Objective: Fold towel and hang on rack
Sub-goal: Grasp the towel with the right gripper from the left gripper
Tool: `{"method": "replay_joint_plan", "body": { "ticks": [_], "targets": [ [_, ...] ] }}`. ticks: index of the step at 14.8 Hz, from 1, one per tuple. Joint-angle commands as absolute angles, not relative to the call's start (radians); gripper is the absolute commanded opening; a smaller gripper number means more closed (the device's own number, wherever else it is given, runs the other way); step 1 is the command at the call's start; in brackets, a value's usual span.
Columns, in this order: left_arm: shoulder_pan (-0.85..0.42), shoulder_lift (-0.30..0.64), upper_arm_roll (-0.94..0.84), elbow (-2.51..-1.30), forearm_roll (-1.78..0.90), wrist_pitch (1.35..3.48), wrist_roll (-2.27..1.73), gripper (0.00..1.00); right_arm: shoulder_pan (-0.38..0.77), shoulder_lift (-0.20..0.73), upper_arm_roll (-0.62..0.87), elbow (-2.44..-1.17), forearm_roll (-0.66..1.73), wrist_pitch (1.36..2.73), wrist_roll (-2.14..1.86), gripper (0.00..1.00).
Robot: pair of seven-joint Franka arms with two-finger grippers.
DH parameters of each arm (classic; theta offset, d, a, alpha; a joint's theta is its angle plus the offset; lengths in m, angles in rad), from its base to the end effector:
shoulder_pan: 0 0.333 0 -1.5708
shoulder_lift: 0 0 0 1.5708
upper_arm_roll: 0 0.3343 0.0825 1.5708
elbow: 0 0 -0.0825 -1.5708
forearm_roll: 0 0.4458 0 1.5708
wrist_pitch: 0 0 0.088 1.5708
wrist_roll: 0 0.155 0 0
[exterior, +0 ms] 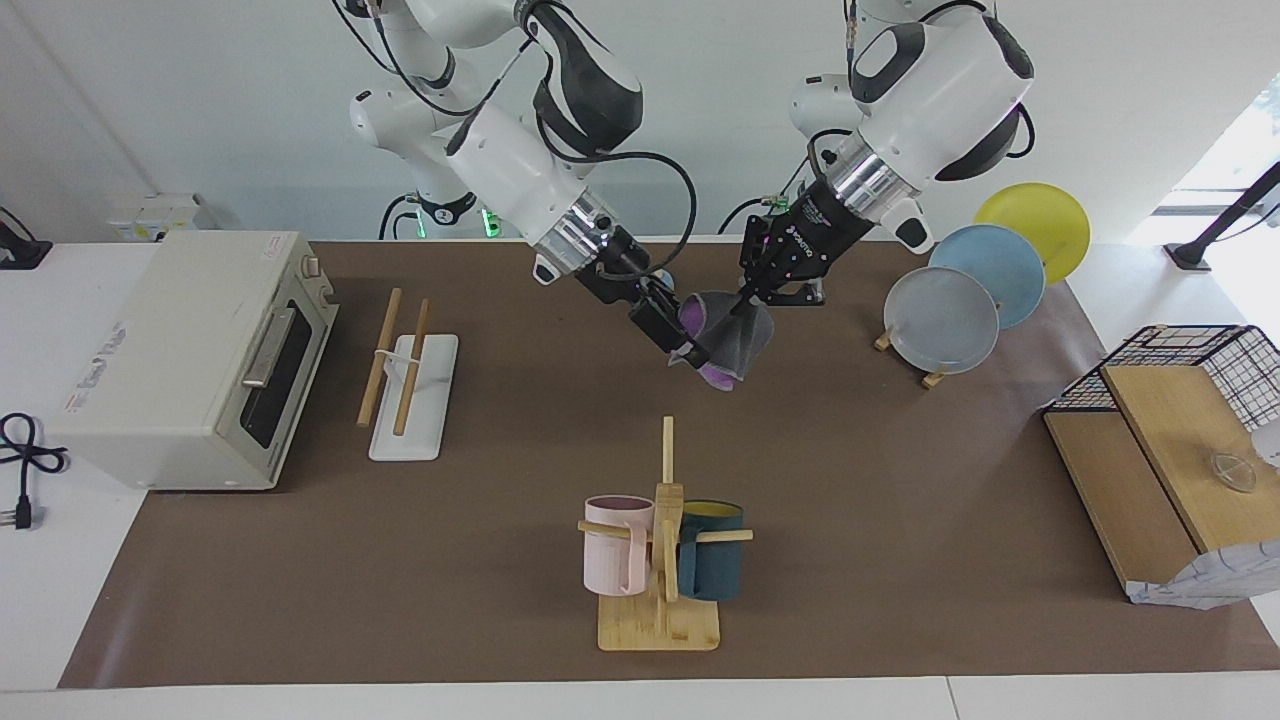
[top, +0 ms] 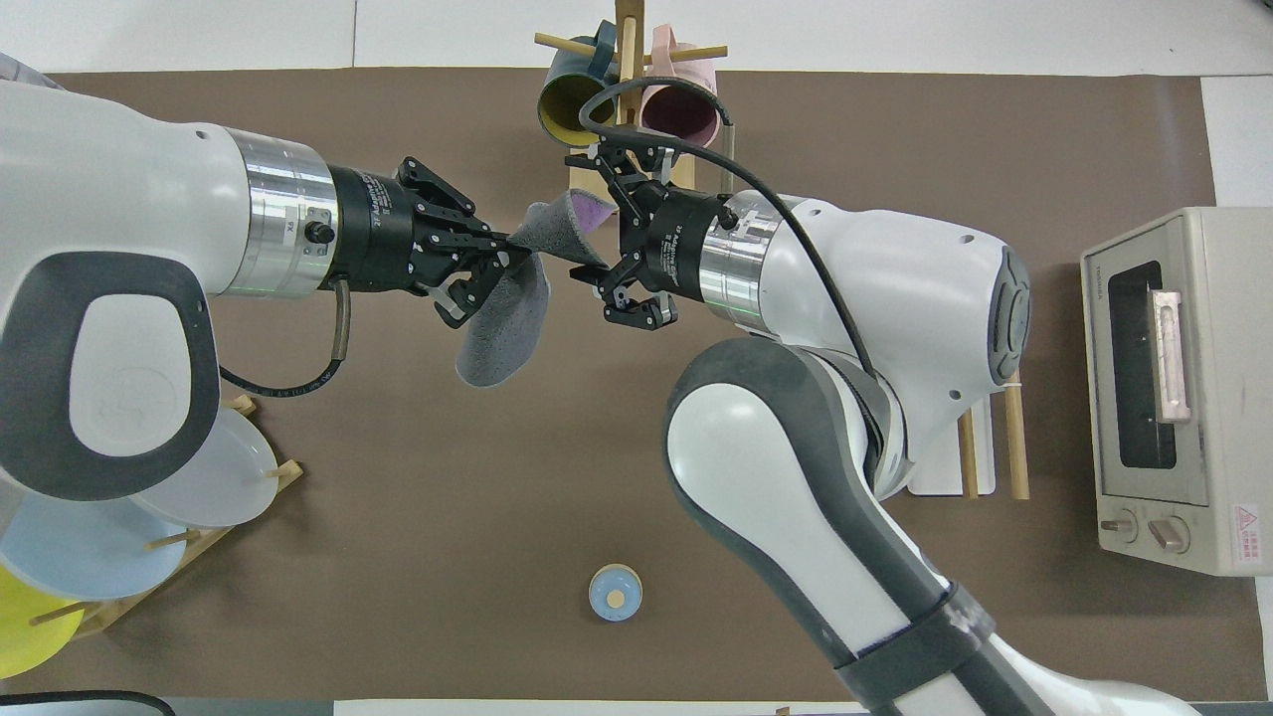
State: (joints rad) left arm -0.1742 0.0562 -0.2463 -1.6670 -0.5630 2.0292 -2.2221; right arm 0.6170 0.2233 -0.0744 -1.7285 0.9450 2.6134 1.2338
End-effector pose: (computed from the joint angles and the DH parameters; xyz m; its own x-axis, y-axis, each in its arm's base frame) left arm 0.6067 -0.3259 0.5718 -0.3673 0.7354 -0.5695 0.9252 0.3519 -0.1423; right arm 0.6513 0.3992 0.4845 0.3539 -0.7143 -0.6038 -0.8520 0.0201 -0.5232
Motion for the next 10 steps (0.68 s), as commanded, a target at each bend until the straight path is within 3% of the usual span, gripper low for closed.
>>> {"method": "replay_joint_plan", "body": {
  "ticks": [1, 3, 4, 6, 7, 10],
  "targets": [
    [-0.184, 0.028, -0.238, -1.697, -0.549, 2.046, -2.244, 0.0, 0.64, 0.247, -0.074, -1.707, 0.976, 2.64, 1.2, 1.0],
    [-0.184, 0.028, -0.238, -1.697, -0.549, 2.046, -2.244, 0.0, 0.641, 0.244, -0.074, -1.715, 0.974, 2.64, 1.192, 0.81],
    [-0.184, 0.028, -0.238, -1.697, -0.549, 2.046, -2.244, 0.0, 0.641, 0.242, -0.072, -1.717, 0.974, 2.637, 1.177, 0.62],
    [-0.184, 0.028, -0.238, -1.697, -0.549, 2.046, -2.244, 0.0, 0.64, 0.242, -0.072, -1.717, 0.976, 2.628, 1.169, 0.13],
    [-0.184, 0.028, -0.238, -1.698, -0.549, 2.046, -2.244, 0.0, 0.638, 0.241, -0.072, -1.718, 0.974, 2.623, 1.167, 0.0],
    [-0.184, 0.028, -0.238, -1.697, -0.549, 2.046, -2.244, 0.0, 0.638, 0.238, -0.072, -1.723, 0.974, 2.617, 1.137, 0.0]
  ]
}}
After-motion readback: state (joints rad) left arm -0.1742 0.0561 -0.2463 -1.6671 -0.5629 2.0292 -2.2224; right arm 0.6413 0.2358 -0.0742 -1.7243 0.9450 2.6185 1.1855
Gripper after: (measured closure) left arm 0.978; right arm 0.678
